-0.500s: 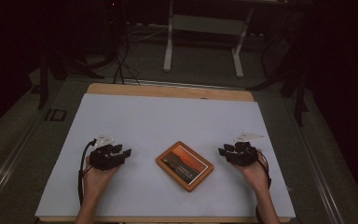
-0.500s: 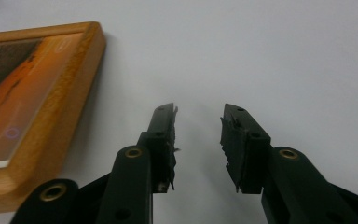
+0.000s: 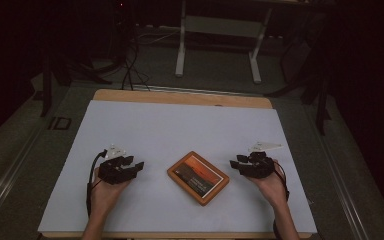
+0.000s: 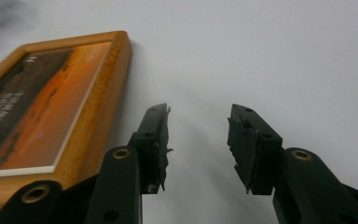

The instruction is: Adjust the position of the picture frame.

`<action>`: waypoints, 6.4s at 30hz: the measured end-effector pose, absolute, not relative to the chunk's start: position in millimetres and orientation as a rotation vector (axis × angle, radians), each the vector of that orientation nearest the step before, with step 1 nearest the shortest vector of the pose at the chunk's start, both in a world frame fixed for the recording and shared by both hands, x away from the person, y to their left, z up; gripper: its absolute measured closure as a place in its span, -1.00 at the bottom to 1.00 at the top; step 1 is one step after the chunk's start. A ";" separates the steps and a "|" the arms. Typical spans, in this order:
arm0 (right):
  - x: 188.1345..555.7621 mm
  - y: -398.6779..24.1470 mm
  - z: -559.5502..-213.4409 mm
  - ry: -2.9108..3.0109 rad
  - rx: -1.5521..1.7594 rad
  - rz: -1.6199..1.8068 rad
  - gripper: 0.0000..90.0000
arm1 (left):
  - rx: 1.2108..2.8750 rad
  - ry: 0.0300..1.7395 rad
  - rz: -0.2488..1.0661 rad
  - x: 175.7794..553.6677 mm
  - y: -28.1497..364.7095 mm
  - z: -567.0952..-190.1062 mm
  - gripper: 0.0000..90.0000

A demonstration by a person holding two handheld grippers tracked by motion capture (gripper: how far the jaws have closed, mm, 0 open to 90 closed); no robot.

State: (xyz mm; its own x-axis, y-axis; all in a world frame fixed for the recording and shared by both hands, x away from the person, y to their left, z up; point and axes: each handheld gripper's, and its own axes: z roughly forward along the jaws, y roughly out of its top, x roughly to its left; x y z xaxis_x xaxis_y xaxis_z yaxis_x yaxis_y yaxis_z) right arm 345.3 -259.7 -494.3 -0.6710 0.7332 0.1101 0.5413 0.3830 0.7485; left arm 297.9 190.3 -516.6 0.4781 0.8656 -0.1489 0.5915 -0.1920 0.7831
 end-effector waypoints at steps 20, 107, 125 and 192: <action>317.7 -228.2 -484.6 2.550 1.149 1.245 -0.21 | 1.966 1.141 0.395 297.1 168.2 -514.9 0.05; 308.4 -157.4 -448.6 2.710 0.935 1.178 0.52 | 1.944 1.017 0.321 295.7 181.1 -503.8 0.01; 295.0 -121.7 -432.1 2.738 0.373 1.038 0.53 | 1.949 0.743 0.175 307.2 168.9 -496.8 -0.23; 323.4 -98.5 -396.5 2.720 0.071 1.259 0.50 | 2.221 0.361 0.239 299.3 142.5 -441.5 0.52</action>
